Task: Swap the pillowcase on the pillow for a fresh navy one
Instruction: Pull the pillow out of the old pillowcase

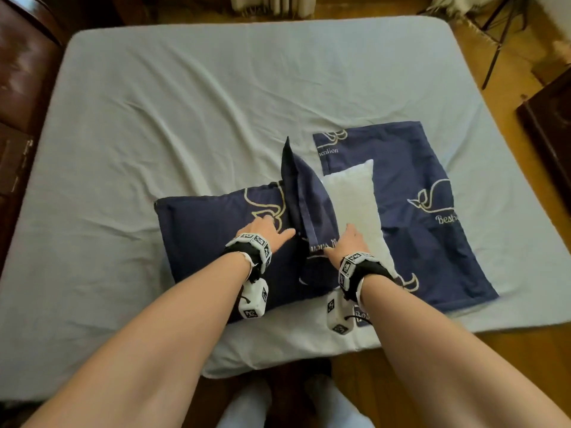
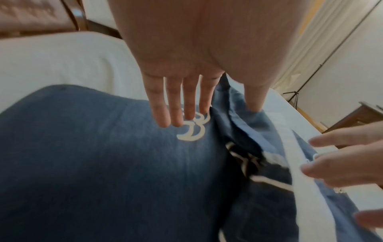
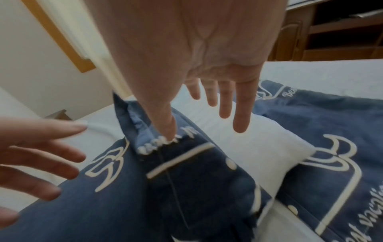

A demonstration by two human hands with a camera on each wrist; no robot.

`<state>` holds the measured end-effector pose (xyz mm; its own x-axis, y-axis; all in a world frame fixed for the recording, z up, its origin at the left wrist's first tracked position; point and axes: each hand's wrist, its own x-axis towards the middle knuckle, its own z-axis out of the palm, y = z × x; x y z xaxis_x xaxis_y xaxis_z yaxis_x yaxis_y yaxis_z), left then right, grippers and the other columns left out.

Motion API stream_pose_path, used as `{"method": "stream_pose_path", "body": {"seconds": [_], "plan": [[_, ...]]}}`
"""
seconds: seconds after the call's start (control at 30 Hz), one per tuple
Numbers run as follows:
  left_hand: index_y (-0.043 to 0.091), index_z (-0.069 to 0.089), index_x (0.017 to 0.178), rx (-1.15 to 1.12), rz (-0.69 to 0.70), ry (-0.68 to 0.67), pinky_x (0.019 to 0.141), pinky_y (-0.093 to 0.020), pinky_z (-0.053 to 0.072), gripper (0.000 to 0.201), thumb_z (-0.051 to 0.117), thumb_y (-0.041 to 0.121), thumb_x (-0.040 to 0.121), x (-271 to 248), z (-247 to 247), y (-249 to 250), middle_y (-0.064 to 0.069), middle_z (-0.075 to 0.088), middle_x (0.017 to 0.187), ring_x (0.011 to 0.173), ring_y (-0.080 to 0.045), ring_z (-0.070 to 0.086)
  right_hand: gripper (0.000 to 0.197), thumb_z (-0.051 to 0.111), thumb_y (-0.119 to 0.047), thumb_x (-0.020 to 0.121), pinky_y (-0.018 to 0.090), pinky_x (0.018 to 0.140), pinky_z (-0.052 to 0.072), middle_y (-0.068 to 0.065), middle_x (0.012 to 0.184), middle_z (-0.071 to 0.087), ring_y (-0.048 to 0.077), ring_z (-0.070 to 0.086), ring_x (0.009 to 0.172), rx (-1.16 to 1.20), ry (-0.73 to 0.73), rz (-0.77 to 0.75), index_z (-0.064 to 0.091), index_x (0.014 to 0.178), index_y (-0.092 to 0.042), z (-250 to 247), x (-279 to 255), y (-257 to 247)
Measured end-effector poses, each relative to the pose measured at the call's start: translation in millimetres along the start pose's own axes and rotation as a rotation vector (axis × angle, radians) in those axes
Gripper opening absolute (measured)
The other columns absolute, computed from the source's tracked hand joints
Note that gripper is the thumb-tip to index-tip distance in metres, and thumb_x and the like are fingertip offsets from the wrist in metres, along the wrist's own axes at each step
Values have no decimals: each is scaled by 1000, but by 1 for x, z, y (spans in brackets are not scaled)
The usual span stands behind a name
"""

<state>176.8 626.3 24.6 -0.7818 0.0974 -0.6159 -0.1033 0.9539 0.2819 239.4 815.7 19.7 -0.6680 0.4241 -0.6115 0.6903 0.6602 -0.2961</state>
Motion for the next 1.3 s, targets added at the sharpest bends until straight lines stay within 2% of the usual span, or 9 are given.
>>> {"method": "stream_pose_path", "body": {"seconds": [0.1,0.27,0.4,0.6,0.73,0.87,0.97,1.1,1.3], "plan": [[15,52,133,-75,-20,-86,97,-44,45,93,35,85,74,22,27,18,-7,56,133,117,-30,56,86,73,-25,76,45,105,43,10,141,49,36,50,127,85,-59,-59,28,149,-23,22,25,17],[17,53,133,-269,-151,-109,101,-43,42,116,38,99,52,52,58,34,-4,58,131,116,-31,56,64,57,-19,72,51,111,31,-3,119,67,28,58,117,-99,-248,-299,49,128,-47,56,59,23],[13,59,101,-191,-183,-61,77,-34,48,48,67,55,80,65,71,38,-7,66,110,93,-30,62,54,53,-3,83,39,107,38,-2,132,60,27,51,125,-189,-247,-506,66,118,-43,52,73,42],[11,50,121,-76,-355,10,86,-42,46,30,54,23,94,53,74,5,-20,59,121,110,-40,58,99,73,-14,81,50,113,30,-2,164,-1,30,17,145,-338,-160,-385,9,154,-34,44,97,47],[9,49,118,-14,-542,79,84,-44,45,26,50,15,93,23,69,-75,-22,61,118,108,-42,58,114,77,-20,78,78,102,17,-8,161,-14,20,-1,149,-405,-198,-249,-8,151,-44,77,94,37],[8,53,118,21,-668,89,87,-44,46,28,47,24,95,-14,73,-132,-22,61,119,108,-42,59,109,69,-22,81,77,100,19,-6,160,-16,18,-7,149,-400,-170,-173,-13,150,-41,99,87,44],[10,42,131,-66,-663,86,87,-43,46,42,53,20,92,-13,75,-122,-20,55,128,114,-39,57,103,68,-18,79,62,110,26,5,159,-1,26,3,147,-392,-164,-143,-3,152,-31,99,81,33],[18,6,151,-90,-499,292,95,-46,43,106,76,23,72,11,48,-83,-13,28,146,125,-33,43,82,72,-22,78,52,104,38,6,147,26,34,30,133,-337,-117,-195,22,143,-26,74,78,-10],[34,37,143,41,-136,317,101,-45,39,63,56,40,84,64,-16,-41,-7,27,146,127,-32,40,78,63,-17,87,45,89,47,-3,162,7,35,52,123,-339,-137,-353,19,150,-30,50,95,-78]]}}
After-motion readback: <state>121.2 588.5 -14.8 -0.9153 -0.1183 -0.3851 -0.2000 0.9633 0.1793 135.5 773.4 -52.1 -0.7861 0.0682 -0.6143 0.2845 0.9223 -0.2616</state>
